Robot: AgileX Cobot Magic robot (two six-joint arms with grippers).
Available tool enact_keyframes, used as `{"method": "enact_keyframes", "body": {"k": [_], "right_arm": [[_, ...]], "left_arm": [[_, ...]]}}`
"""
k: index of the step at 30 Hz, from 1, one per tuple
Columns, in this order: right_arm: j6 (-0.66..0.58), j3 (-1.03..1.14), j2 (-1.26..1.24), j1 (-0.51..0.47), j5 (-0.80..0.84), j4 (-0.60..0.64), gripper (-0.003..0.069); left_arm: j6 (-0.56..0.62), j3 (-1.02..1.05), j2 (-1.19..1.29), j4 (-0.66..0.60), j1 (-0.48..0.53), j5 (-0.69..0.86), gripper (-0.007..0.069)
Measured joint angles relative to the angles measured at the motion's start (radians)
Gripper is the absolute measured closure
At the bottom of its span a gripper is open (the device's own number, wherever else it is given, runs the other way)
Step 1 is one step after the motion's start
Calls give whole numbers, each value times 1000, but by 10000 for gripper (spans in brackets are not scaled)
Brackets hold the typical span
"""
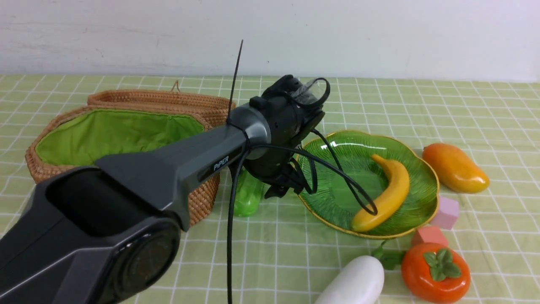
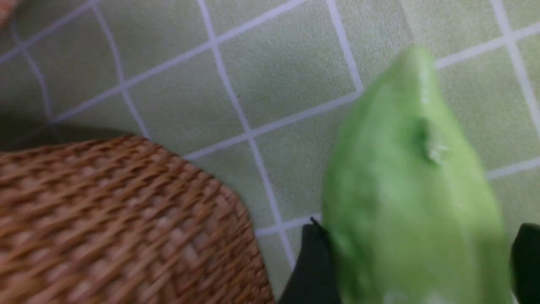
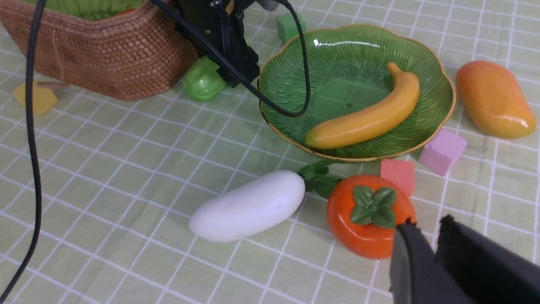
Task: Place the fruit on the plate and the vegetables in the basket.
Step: Take a chayote with your left arm and place it on the basket on the left.
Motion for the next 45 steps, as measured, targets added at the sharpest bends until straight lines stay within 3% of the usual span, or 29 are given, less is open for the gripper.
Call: {"method": "enact_keyframes", "body": {"k": [8, 18, 28, 33, 36, 38, 40, 41, 44, 45], "right_arm": [[-10, 0, 0, 0, 0, 0, 552], [-27, 0, 0, 0, -4, 19, 552], [-113, 0, 0, 0, -114, 139, 552], [-260, -1, 4, 2, -183, 293, 552], [-447, -20, 42, 3, -158, 427, 552], [-509, -28, 60, 3, -130, 476, 552], [-606, -53, 95, 3, -65, 568, 552], [-616, -56, 100, 3, -55, 581, 552], [-681, -78, 123, 3, -7, 678, 552], [-686, -79, 123, 3, -6, 684, 552]], "left_arm": [[-1, 0, 8, 7, -1, -8, 166], [1, 0, -9, 13, -4, 32, 166], [61, 3, -240, -52, -12, 51, 166], [228, 6, -419, -122, -16, 57, 166], [428, 56, -538, -178, 26, 57, 166], [474, 82, -568, -179, 49, 57, 166], [569, 162, -632, -179, 120, 57, 166], [588, 177, -642, -180, 141, 57, 166], [823, 310, -700, -200, 267, 57, 166], [838, 323, -702, -205, 282, 57, 166]]}}
